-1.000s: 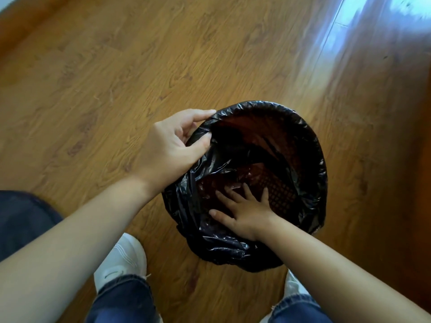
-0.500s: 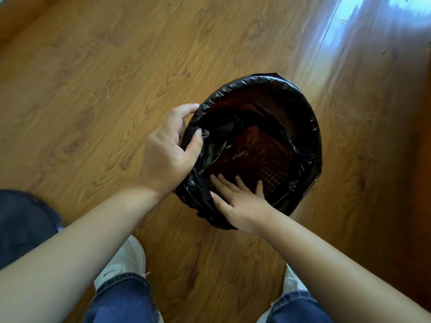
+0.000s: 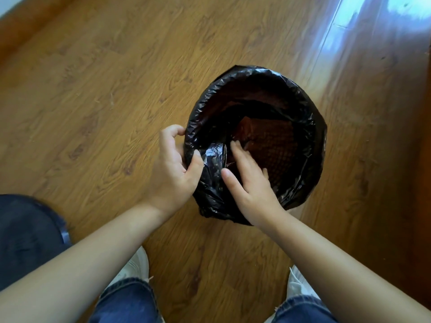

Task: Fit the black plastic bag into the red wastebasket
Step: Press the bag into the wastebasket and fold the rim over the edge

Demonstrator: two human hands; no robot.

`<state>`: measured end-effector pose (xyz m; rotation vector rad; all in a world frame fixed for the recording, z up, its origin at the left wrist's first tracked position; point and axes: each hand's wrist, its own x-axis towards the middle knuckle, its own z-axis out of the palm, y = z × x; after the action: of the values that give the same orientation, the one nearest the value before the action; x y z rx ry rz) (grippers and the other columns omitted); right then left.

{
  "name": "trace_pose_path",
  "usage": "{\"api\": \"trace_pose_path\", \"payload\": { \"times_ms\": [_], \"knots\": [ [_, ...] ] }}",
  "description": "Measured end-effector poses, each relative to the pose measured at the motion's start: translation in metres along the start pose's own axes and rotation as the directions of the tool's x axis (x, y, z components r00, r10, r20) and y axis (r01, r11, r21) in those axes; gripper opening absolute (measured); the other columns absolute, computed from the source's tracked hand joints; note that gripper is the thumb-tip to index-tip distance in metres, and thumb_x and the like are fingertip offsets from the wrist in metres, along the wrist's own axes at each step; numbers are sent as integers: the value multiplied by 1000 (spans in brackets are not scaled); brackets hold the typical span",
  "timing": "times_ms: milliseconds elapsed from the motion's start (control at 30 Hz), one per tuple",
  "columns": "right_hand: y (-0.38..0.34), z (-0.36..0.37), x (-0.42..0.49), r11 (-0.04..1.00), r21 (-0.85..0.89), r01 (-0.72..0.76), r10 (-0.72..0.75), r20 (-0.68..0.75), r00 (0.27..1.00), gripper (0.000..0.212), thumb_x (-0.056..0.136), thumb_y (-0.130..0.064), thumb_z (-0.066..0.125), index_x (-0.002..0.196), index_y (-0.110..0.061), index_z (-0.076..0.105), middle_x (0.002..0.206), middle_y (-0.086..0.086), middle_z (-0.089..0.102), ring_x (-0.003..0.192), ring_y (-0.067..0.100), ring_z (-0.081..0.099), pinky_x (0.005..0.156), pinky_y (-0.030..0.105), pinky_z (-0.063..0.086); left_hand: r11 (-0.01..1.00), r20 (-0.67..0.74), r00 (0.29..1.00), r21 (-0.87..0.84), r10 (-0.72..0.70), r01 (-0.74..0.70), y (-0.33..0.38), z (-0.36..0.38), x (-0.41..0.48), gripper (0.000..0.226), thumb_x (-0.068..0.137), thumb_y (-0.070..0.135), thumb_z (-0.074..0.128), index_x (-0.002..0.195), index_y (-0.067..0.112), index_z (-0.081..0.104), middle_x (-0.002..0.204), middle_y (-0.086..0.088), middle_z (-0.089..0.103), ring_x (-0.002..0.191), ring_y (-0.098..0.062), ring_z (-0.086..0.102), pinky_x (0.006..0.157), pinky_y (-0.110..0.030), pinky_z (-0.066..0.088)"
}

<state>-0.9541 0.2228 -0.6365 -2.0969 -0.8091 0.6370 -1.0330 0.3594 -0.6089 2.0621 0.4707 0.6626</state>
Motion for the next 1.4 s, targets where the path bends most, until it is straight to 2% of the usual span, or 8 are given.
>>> {"api": "trace_pose_path", "payload": {
  "times_ms": [233,467,667,800,900,1067,1267,1400],
  "knots": [
    [-4,20,4,987,-155,-34,83,325,942,52,90,-56,15,138,-44,-1,153,-14,-1,139,18,-11,107,56,-12,988,99,984,-35,-146,151,7,-2,-8,29,83,11,55,99,19,34,47,16,58,38,2,49,39,-4,31],
    [-7,26,8,962,-272,35,67,355,932,57,85,-63,15,138,-45,1,154,-7,1,137,23,-18,102,57,-19,869,104,994,494,-41,-16,10,-34,17,38,84,41,43,53,22,30,40,8,33,36,-12,35,38,-25,21],
    [-12,26,12,968,-249,34,44,299,953,60,85,-62,14,140,-39,4,154,-8,2,138,21,-14,105,57,-15,921,114,993,388,-30,-17,8,-28,24,9,88,15,53,85,7,51,46,10,35,40,-7,44,39,-12,32],
    [-8,22,11,973,-229,2,71,313,947,58,85,-61,13,138,-43,0,154,-10,1,139,20,-12,106,56,-10,971,137,981,218,-134,102,-1,-18,5,27,90,14,50,116,16,44,47,12,46,42,-1,55,37,-12,42],
    [-3,23,6,982,-179,-55,120,375,919,54,87,-60,15,137,-47,-4,153,-11,-2,139,20,-9,109,57,0,976,181,959,27,-219,218,-10,-10,-8,28,92,18,47,106,41,41,70,3,64,52,-13,63,45,-40,54],
    [4,23,0,964,-264,-39,155,435,887,55,86,-63,12,134,-50,-10,153,-12,-5,140,21,-6,108,56,-1,936,218,935,-152,-280,316,-18,-4,-20,42,91,16,47,99,56,37,86,4,63,64,-11,67,45,-22,52],
    [9,14,2,933,-361,13,169,469,867,58,83,-67,12,134,-50,-8,153,-11,-1,139,24,-7,107,58,-5,936,98,951,230,-294,266,-15,-12,-3,18,84,28,54,71,33,44,58,13,51,53,6,55,42,-8,38],
    [9,10,3,924,-381,32,167,476,864,59,83,-67,16,136,-48,-1,153,-8,10,140,21,-5,107,59,-6,934,70,981,326,-180,148,-6,-24,23,14,87,34,51,92,21,47,60,3,59,49,-9,55,39,-28,39]
  ]
}}
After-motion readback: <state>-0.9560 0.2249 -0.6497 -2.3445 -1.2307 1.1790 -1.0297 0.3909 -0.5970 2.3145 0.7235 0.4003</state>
